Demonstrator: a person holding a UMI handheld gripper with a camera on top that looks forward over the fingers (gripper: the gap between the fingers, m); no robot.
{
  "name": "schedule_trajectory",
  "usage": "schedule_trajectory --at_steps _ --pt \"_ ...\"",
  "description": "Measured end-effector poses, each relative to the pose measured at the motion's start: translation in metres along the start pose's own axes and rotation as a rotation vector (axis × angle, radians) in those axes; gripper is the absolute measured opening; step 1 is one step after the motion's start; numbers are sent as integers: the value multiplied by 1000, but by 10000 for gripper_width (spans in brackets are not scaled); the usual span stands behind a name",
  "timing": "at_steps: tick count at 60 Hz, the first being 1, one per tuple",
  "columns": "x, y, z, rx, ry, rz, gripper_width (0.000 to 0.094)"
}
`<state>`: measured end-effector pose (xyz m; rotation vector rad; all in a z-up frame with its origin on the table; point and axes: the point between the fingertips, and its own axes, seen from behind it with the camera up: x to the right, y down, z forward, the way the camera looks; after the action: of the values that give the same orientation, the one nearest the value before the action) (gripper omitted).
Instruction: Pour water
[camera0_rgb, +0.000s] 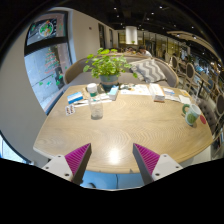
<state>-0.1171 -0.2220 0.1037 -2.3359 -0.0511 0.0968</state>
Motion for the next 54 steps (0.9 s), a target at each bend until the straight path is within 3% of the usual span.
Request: schedule_trajectory --at_steps 11,26,38,45,51,54 --pt "-62 -42 57 92 -28 6 857" --pt "-78 -115 159 244 7 11 855" --pt "-75 -138 228 274 25 24 822" --pt "-79 -143 248 287 17 16 706" --pt "-78 -143 258 298 33 -3 507" --pt "-76 -145 258 312 40 -11 491"
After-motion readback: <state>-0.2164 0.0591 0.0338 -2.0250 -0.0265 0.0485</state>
